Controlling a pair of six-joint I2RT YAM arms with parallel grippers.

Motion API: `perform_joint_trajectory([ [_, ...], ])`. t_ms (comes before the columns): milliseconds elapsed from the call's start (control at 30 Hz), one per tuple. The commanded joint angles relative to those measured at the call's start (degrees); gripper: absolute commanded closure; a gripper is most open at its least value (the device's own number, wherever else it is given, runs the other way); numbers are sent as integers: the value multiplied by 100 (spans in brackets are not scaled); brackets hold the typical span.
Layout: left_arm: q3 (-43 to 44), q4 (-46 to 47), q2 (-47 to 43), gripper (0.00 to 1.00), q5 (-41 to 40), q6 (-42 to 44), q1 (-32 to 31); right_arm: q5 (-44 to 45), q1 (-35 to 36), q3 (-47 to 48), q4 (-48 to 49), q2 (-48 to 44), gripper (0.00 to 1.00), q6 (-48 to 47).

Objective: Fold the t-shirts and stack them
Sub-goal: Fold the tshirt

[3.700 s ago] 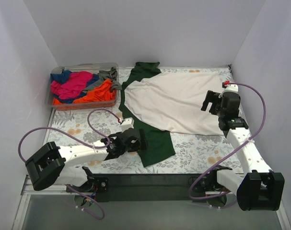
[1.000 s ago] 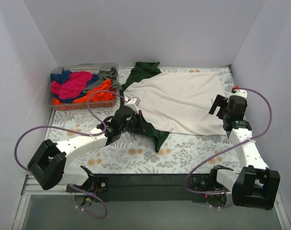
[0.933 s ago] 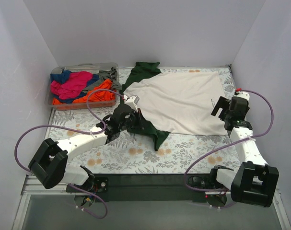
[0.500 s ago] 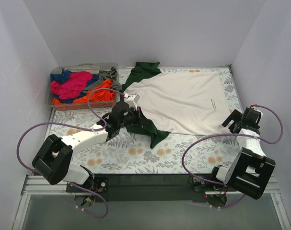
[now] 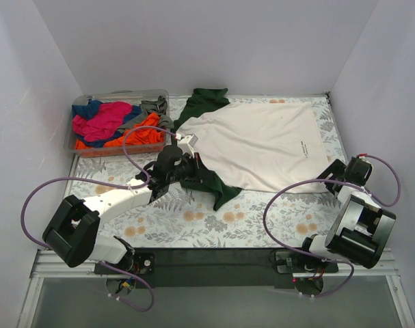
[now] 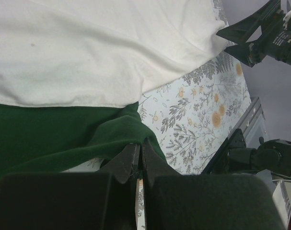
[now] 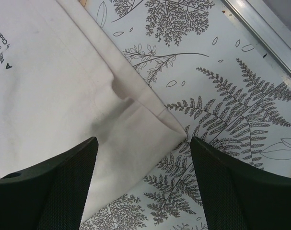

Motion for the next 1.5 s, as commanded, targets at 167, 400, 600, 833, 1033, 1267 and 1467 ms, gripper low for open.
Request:
perform_joint_trajectory([
  [167,-25,-36,-265,100,-78,112,-4,530,-36,-130,138,-139,36,145],
  [400,-25,-54,-256,100,-113,120,-4,592,-97,-217,304,28,56,154],
  [600,-25,-54,-221,100,-166,129,-4,540,-158,-279,542,186,65,154],
  [833,19,-63,-133,100,-131,147,-4,513,-185,-279,691,257,85,154],
  [1033,-34,-72,-300,100,-131,156,-4,373,-185,-410,691,-154,99,22],
  [1267,-227,-142,-800,100,316,226,-4,487,-185,-833,455,-2193,99,-118],
  [1467,-648,-352,-1494,100,783,261,-21,531,-185,-657,-325,-3240,99,-303],
])
